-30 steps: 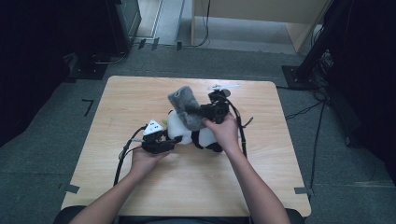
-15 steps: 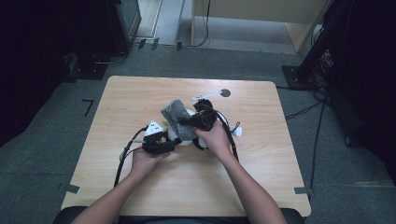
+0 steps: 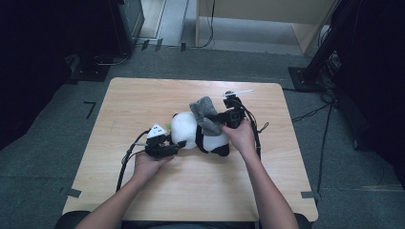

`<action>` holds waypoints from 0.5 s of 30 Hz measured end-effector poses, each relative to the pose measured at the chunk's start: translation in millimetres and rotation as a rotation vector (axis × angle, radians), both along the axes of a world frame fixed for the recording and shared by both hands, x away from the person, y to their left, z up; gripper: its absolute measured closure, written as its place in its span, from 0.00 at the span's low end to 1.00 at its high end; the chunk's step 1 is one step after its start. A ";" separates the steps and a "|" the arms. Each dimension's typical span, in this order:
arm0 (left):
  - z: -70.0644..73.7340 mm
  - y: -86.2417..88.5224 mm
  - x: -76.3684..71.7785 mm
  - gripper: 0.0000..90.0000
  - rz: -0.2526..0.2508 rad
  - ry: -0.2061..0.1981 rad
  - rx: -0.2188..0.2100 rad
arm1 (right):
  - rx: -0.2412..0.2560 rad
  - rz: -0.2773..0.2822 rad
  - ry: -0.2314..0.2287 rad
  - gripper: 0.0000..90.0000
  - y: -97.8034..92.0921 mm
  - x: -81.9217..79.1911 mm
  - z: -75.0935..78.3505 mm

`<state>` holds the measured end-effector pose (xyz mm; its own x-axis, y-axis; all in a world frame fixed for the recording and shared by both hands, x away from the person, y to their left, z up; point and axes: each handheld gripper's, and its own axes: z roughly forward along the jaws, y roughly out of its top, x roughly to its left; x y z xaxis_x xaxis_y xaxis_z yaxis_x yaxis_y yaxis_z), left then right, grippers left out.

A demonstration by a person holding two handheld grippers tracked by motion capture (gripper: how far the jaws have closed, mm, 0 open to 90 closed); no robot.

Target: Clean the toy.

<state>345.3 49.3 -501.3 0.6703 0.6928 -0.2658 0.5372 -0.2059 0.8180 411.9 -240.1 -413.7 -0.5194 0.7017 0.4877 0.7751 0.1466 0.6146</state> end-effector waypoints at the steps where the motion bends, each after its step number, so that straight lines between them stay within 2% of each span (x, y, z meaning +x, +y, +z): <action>1: -0.1 0.2 0.0 0.47 0.000 0.002 -0.001 | 0.001 -0.002 0.001 0.85 -3.3 -0.4 0.8; 15: -0.8 0.5 0.8 0.47 0.003 0.013 -0.013 | 0.054 -0.113 0.014 0.85 -56.7 -11.9 -0.7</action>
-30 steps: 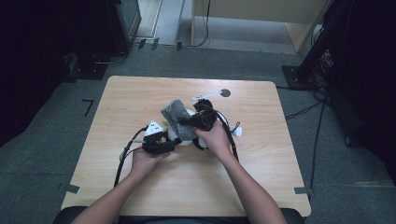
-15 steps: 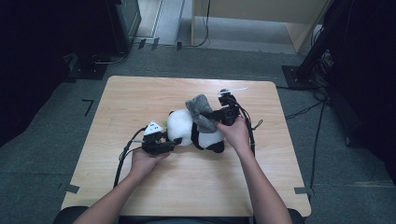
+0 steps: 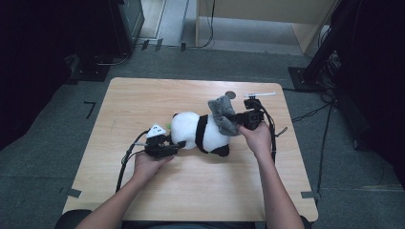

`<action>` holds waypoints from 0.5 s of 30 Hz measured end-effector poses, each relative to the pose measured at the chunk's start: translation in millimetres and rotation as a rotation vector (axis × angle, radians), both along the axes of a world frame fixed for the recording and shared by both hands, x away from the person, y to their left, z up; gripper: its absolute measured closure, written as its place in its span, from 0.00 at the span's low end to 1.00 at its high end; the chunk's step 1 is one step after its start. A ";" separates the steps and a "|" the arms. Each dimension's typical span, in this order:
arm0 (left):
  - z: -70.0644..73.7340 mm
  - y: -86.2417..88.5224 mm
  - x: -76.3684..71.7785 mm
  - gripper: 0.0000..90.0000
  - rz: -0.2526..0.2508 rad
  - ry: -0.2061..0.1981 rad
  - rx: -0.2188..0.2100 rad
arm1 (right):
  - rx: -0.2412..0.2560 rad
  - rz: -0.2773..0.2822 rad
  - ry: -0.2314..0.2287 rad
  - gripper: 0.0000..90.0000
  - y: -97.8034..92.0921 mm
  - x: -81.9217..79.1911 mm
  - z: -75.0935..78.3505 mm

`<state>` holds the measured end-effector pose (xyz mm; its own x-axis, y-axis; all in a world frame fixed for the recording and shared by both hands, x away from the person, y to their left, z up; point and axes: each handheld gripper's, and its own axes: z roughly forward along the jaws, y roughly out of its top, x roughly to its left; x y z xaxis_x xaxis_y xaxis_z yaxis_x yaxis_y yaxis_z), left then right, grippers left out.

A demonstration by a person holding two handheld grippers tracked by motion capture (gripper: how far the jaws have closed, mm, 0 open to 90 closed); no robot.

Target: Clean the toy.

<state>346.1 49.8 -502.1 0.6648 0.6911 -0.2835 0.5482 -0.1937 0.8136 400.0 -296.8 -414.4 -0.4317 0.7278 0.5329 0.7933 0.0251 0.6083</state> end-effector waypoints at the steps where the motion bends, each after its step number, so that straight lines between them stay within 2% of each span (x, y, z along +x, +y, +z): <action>1: 0.1 -0.2 0.0 0.47 0.000 0.000 0.000 | 0.003 -0.003 0.003 0.85 -2.4 -0.5 -1.0; 6: 0.4 -0.3 0.8 0.47 0.004 0.008 -0.007 | 0.011 -0.044 0.025 0.85 -19.0 -0.3 -7.2; 9: 0.2 0.3 2.0 0.47 0.001 0.009 -0.008 | -0.022 -0.079 0.028 0.86 -26.8 -0.9 -12.1; 12: -0.4 -0.4 2.1 0.47 0.003 0.002 -0.008 | 0.000 -0.091 0.051 0.86 -33.0 -0.2 -18.5; 13: -0.6 -0.5 2.2 0.47 0.004 0.002 -0.010 | -0.007 -0.095 0.050 0.86 -34.3 0.2 -19.4; 15: -1.0 -0.4 2.5 0.47 0.004 0.005 -0.012 | -0.062 -0.108 0.053 0.86 -35.0 0.1 -19.6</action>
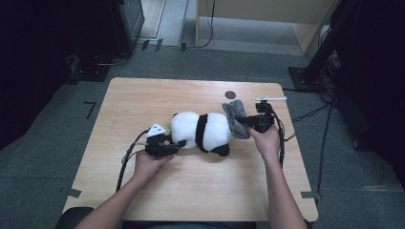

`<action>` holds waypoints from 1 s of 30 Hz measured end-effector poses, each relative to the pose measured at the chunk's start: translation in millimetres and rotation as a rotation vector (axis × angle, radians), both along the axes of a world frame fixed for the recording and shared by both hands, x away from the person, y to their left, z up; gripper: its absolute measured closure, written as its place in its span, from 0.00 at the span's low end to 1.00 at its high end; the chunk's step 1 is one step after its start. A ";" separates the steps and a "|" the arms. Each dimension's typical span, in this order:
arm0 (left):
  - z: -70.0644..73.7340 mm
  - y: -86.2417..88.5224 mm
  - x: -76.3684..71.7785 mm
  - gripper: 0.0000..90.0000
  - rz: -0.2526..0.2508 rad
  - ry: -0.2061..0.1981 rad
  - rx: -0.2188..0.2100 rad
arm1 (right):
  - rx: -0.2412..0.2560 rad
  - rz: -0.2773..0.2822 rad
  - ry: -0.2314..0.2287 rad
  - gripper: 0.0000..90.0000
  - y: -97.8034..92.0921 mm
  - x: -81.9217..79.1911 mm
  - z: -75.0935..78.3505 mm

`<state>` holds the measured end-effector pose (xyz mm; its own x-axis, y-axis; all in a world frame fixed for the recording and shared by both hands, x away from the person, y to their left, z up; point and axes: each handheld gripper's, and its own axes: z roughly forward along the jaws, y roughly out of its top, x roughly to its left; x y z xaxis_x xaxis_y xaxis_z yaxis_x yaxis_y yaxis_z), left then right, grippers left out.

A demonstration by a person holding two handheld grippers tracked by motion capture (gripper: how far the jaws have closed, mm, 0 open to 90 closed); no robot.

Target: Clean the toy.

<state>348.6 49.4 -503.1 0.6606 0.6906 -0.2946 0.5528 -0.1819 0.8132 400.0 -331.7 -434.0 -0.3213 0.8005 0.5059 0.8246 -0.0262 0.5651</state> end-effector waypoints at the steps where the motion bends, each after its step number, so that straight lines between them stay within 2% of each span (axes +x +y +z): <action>1: 0.0 -0.1 0.0 0.47 0.001 0.000 0.000 | -0.009 -0.002 0.006 0.86 -1.2 0.3 -1.1; 4: -0.7 -0.7 -0.1 0.47 0.001 -0.003 0.000 | 0.016 -0.003 0.002 0.86 -4.0 -0.8 2.3; 8: -0.7 -1.3 -0.4 0.47 0.001 -0.005 -0.003 | 0.047 0.010 -0.062 0.86 -1.8 -6.6 23.3; 12: -0.5 -2.3 -1.6 0.47 0.007 -0.007 -0.004 | 0.052 0.049 -0.126 0.86 13.5 -13.6 46.1; 15: -0.4 -3.9 -2.7 0.47 0.017 -0.006 -0.012 | 0.051 0.098 -0.152 0.86 32.9 -15.7 55.9; 21: -0.8 -6.3 -6.0 0.47 0.033 -0.016 -0.016 | 0.052 0.175 -0.150 0.86 68.9 -11.7 56.0; 24: -1.3 -7.5 -8.0 0.47 0.034 -0.035 -0.005 | 0.066 0.216 -0.146 0.86 87.5 -10.5 55.5; 28: -1.8 -7.8 -9.9 0.47 0.037 -0.038 -0.005 | 0.095 0.287 -0.161 0.86 116.5 -11.3 57.5; 30: -1.5 -8.2 -10.7 0.46 0.038 -0.038 -0.003 | 0.094 0.322 -0.154 0.86 131.5 -10.9 55.2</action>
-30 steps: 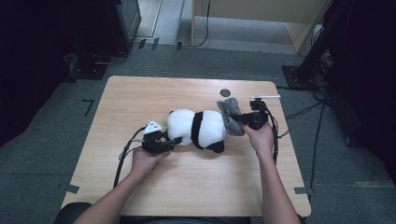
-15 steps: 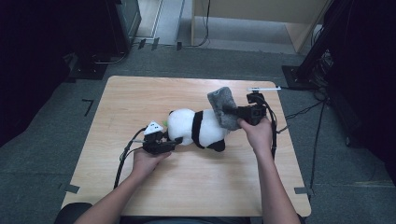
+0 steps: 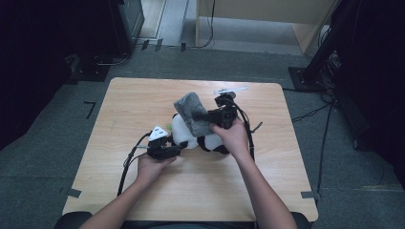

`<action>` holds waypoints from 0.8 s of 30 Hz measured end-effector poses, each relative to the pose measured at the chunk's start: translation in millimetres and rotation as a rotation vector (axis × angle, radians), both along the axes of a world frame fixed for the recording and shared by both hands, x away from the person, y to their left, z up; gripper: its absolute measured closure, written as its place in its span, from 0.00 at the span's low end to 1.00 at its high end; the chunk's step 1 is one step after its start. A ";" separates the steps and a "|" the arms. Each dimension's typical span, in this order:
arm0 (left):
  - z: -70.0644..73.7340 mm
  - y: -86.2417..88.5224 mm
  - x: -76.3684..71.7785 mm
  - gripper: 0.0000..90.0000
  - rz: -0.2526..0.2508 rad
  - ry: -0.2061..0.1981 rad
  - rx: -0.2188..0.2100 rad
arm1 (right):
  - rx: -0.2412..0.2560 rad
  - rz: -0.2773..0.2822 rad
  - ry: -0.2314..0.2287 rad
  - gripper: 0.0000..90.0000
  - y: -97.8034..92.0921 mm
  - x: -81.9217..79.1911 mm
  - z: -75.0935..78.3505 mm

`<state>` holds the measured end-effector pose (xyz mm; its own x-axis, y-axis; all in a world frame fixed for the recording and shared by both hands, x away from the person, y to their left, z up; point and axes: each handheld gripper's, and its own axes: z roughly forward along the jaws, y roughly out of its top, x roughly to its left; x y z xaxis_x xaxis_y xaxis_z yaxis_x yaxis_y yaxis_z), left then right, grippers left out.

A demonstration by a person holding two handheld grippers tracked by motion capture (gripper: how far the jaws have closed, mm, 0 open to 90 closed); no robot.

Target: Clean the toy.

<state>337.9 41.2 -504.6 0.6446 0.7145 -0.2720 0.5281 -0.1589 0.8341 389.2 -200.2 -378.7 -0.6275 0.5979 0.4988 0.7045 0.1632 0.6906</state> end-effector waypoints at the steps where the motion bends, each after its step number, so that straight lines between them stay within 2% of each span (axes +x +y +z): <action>1: 0.1 -0.3 -0.4 0.46 0.001 -0.002 0.001 | -0.009 0.016 0.008 0.86 7.1 0.9 -2.3; 6: 0.4 -1.4 -2.2 0.46 0.006 -0.005 0.009 | -0.066 0.056 0.047 0.85 35.0 6.4 -19.6; 12: 0.0 -1.4 -1.9 0.46 0.014 0.001 0.005 | -0.100 0.060 0.069 0.86 48.9 11.3 -34.2; 19: -0.5 -1.6 -1.6 0.47 0.006 0.004 0.023 | -0.161 0.039 0.042 0.85 42.1 17.0 -38.9; 22: -0.5 -1.3 -1.0 0.47 0.005 0.014 0.020 | -0.172 0.021 0.034 0.86 31.3 17.3 -37.8; 24: -0.6 0.0 0.6 0.47 0.004 0.025 0.015 | -0.164 -0.006 0.052 0.86 20.6 18.5 -37.1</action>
